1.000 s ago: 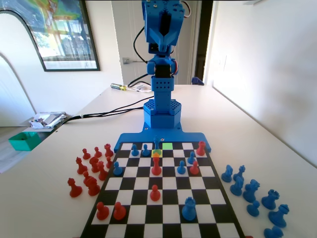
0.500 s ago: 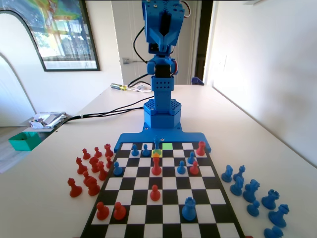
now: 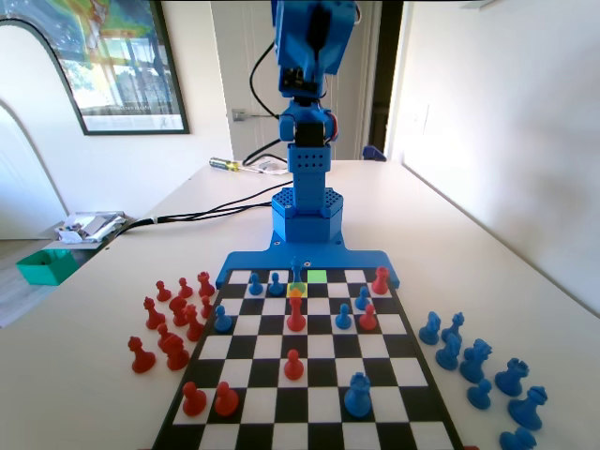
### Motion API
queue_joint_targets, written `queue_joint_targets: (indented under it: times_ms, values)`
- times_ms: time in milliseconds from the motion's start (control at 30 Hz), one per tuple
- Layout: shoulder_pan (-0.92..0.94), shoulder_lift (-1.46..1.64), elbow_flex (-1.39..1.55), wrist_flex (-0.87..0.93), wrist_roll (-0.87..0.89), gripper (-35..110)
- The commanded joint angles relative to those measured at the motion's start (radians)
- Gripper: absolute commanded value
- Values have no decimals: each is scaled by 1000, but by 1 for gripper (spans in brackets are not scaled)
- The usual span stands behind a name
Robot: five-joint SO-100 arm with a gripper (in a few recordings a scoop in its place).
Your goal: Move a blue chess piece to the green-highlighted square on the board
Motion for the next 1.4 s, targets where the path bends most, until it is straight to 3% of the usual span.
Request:
queue_joint_targets:
  times_ms: [0, 233, 700, 1133, 1367]
  values:
    - [-44, -91, -146, 43, -115, 6]
    - [-38, -278, -244, 181, -364, 5]
    - [169, -762, -391, 219, -758, 1]
    - [233, -1015, -210, 89, -853, 1]
    - [238, -1022, -87, -60, -828, 9]
